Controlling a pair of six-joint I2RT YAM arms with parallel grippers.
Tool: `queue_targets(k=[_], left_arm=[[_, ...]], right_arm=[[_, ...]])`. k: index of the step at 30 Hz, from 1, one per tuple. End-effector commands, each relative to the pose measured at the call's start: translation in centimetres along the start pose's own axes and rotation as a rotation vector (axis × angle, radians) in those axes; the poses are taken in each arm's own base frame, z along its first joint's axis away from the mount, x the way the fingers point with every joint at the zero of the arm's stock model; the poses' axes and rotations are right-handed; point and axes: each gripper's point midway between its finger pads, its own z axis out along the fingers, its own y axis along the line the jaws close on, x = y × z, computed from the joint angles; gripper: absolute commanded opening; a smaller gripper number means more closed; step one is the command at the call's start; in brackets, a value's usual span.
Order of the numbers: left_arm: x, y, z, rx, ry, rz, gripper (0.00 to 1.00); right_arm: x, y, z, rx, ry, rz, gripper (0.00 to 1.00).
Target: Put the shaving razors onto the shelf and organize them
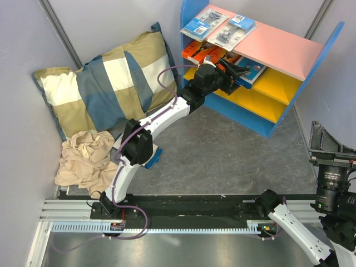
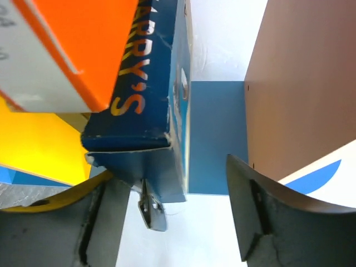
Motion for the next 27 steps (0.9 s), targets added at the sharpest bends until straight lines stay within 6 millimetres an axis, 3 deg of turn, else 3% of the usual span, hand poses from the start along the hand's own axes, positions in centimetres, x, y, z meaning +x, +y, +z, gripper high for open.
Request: queue_targets(k=[1, 6, 12, 19, 20, 27], left_arm=[[0.1, -2.7, -0.7, 0.081, -0.007, 0.094, 0.84], [1.1, -1.9, -1.3, 0.076, 0.038, 0.152, 1.0], [1.2, -1.6, -2.5, 0.068, 0.035, 0.25, 1.0], [0.5, -4.4, -6.7, 0.196, -0.053, 0.363, 1.0], [0.5, -5.6, -7.1, 0.242, -0.064, 0.381, 1.0], [1.3, -6.9, -7.8, 0.281, -0.02, 0.388, 1.0]], right_arm=[[-1.1, 0.4, -0.5, -0.013, -0.012, 0.012, 0.98], [-0.8, 0.3, -0.5, -0.014, -0.004, 0.008, 0.98], [-0.3, 0.3, -0.3, -0.016, 0.012, -0.001, 0.98], [0.3, 0.2, -0.2, -0.015, 0.025, -0.001, 0.98], [0.5, 0.1, -0.2, -0.013, 0.029, -0.004, 0.98], [1.5, 0.2, 0.2, -0.012, 0.051, -0.006, 0.98]])
